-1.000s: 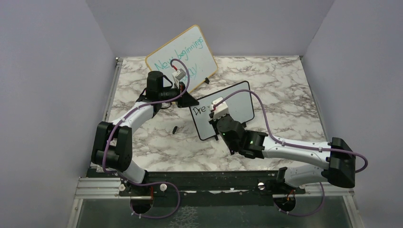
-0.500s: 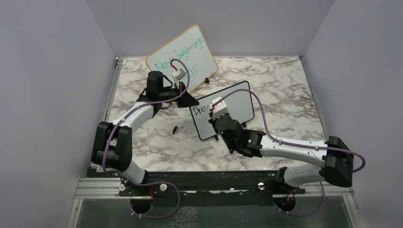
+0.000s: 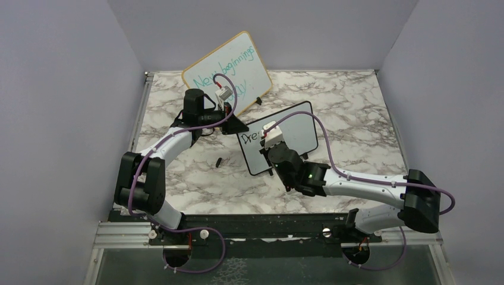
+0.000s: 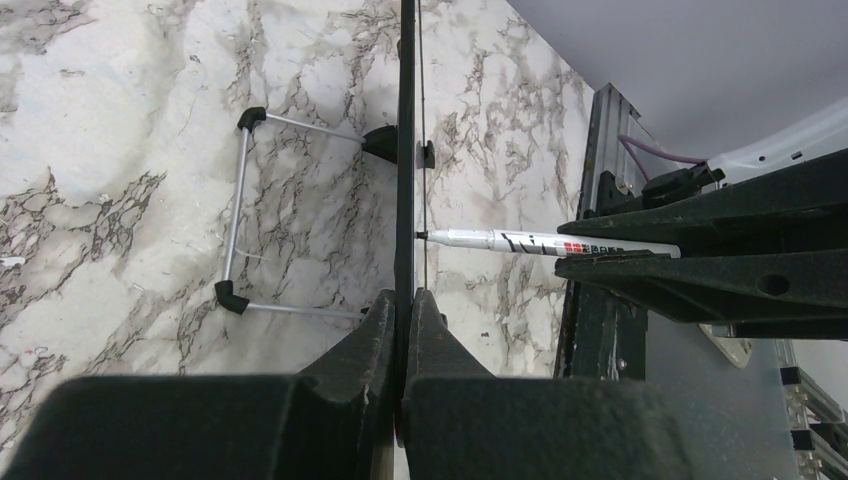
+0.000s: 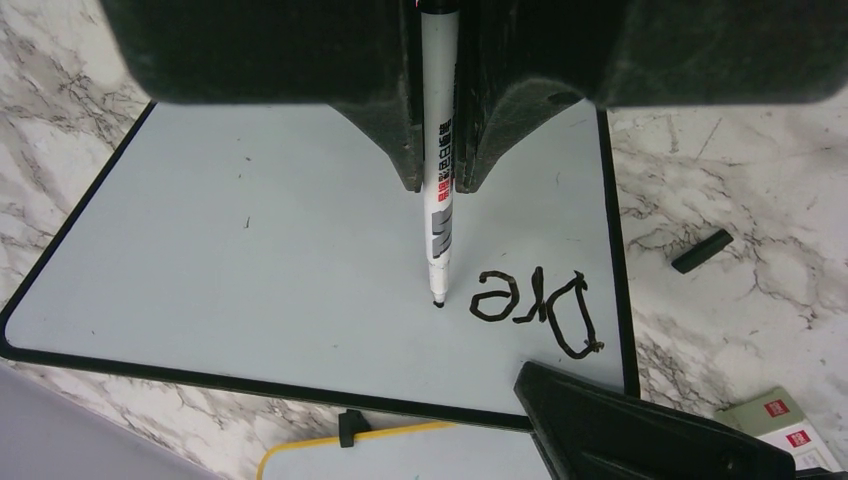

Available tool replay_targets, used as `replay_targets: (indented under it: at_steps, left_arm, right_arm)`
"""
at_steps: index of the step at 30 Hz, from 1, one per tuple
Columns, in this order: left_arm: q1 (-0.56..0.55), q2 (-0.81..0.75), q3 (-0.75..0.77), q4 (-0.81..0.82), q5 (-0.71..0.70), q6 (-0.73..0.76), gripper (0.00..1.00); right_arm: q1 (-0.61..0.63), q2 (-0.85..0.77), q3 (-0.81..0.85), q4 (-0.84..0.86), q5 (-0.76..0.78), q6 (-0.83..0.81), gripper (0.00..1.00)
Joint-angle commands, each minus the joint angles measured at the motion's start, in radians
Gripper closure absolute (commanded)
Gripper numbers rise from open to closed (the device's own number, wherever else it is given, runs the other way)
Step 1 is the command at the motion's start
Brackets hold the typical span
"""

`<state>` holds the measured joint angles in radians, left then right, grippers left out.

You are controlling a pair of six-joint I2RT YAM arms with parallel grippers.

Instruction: Write a sentence on the whiteboard

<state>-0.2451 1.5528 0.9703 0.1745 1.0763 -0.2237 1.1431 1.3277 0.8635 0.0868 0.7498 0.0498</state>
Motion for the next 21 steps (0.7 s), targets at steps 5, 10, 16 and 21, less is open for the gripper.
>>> replay_targets:
  at_steps: [5,10,16,21]
  left_arm:
    - [-0.005,0.012,-0.004,-0.032,0.025,0.012,1.0]
    - [-0.005,0.011,-0.004,-0.032,0.023,0.013,1.0]
    - [-0.005,0.008,-0.002,-0.038,0.02,0.018,1.0]
    - [-0.005,0.009,-0.001,-0.042,0.017,0.019,1.0]
  right_arm:
    - [-0.008,0.006,0.012,0.059,-0.023,-0.018,1.0]
    - [-0.008,0.002,0.006,0.066,-0.041,-0.017,1.0]
    - [-0.008,0.002,0.01,0.045,-0.053,-0.013,1.0]
    - [-0.008,-0.002,0.008,0.009,-0.055,0.005,1.0]
